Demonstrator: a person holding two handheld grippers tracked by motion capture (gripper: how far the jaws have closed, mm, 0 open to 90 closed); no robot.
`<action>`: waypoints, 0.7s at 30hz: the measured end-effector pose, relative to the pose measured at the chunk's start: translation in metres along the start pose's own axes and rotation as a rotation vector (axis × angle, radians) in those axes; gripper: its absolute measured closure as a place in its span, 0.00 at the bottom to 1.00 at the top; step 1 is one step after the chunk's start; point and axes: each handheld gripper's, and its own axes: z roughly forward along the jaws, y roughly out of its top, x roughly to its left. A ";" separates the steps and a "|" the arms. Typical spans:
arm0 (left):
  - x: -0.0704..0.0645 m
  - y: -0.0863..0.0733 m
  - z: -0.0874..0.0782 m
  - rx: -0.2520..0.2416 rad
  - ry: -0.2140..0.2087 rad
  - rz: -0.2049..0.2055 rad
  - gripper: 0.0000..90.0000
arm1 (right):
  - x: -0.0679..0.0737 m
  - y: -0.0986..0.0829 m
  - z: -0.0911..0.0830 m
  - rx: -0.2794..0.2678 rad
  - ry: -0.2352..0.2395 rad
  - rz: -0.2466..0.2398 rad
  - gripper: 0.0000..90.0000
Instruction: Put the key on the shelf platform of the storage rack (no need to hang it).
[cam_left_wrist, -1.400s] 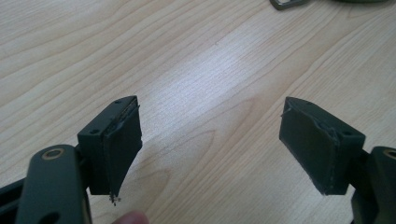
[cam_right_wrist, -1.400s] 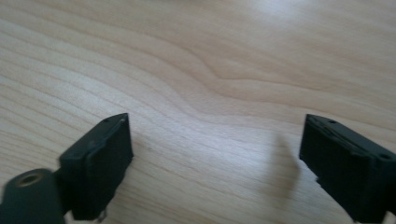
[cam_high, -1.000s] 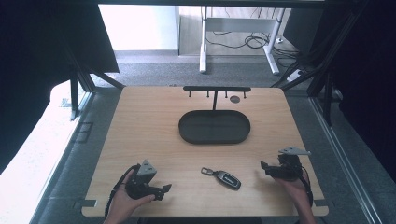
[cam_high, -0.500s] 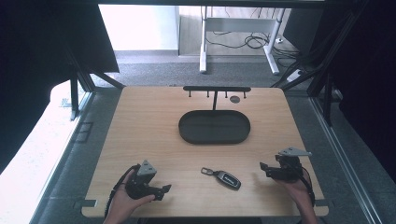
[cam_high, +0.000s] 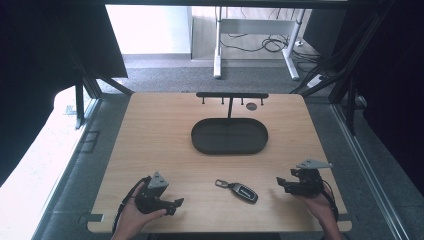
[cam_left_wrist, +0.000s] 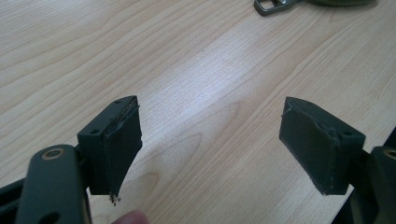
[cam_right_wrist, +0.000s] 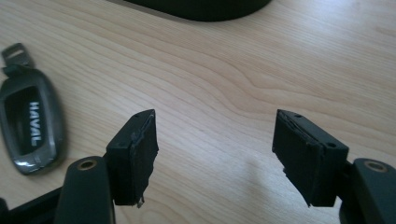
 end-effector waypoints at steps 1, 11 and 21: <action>0.001 0.000 -0.001 -0.002 0.002 0.002 0.24 | 0.002 0.001 -0.001 0.001 0.004 -0.007 0.36; 0.005 -0.001 -0.009 -0.024 0.011 -0.016 0.24 | 0.022 0.017 -0.005 -0.001 0.039 -0.077 0.36; 0.002 0.000 -0.012 -0.028 0.001 -0.005 0.24 | 0.047 0.041 -0.003 0.087 0.087 -0.207 0.41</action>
